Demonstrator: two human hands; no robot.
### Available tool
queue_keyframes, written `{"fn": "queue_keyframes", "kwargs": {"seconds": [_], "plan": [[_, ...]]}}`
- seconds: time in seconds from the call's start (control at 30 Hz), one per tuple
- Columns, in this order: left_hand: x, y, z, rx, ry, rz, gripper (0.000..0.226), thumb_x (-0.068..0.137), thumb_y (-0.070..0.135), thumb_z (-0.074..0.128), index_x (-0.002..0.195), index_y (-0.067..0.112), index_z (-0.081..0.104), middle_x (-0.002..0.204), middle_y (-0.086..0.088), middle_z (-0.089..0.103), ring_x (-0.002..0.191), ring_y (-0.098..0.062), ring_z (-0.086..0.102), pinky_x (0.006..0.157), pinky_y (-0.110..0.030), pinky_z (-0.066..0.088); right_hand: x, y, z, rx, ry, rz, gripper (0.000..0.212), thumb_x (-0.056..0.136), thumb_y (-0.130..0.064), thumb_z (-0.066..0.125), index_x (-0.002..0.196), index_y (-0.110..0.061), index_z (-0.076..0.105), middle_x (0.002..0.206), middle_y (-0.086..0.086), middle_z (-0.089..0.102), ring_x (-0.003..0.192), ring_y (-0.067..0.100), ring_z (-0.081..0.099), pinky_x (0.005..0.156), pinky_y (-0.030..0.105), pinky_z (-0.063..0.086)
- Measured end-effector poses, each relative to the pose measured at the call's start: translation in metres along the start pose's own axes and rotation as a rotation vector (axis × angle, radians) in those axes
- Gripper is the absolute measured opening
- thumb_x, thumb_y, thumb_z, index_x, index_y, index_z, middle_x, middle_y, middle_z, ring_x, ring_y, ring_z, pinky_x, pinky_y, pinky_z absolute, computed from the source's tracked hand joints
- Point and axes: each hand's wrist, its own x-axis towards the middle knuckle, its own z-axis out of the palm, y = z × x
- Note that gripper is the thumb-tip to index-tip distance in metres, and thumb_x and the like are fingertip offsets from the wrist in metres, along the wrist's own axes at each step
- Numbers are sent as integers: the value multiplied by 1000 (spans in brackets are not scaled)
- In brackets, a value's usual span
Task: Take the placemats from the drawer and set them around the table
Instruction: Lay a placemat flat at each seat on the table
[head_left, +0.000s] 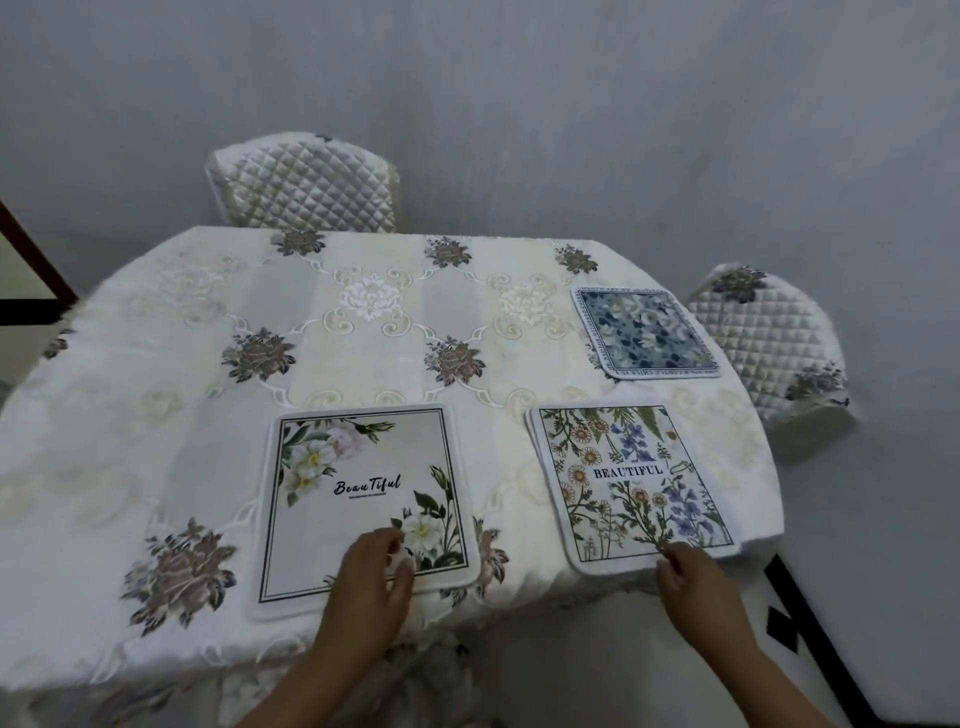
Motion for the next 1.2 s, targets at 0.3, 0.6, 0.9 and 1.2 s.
{"fn": "queue_keyframes", "kwargs": {"seconds": [0.3, 0.6, 0.9, 1.2], "plan": [[46, 131, 112, -154, -210, -286, 5, 90, 25, 58, 94, 22, 59, 90, 4, 65, 82, -14, 60, 68, -23, 46, 93, 79, -41, 132, 69, 147, 21, 93, -15, 59, 104, 3, 61, 95, 26, 61, 66, 26, 51, 52, 30, 34], [82, 171, 183, -19, -196, -589, 32, 97, 32, 48, 114, 6, 57, 113, -12, 66, 96, -24, 59, 78, -29, 42, 166, 127, -33, 218, -112, 197, 25, 89, -21, 59, 94, 4, 61, 92, 29, 65, 81, 39, 62, 73, 42, 54], [95, 191, 205, -12, -125, -589, 14, 98, 23, 48, 88, 14, 51, 79, 2, 56, 72, -12, 52, 55, -23, 35, 187, 129, -37, 344, -151, 242, 23, 93, -24, 54, 79, -6, 51, 76, 13, 60, 73, 30, 57, 60, 33, 39], [90, 198, 194, -18, -22, -488, 19, 99, 28, 45, 90, 13, 52, 84, -5, 63, 74, -14, 58, 58, -28, 39, 182, 124, -48, 368, -146, 120, 32, 97, -25, 45, 70, -8, 45, 64, 9, 54, 63, 26, 53, 56, 34, 35]]}}
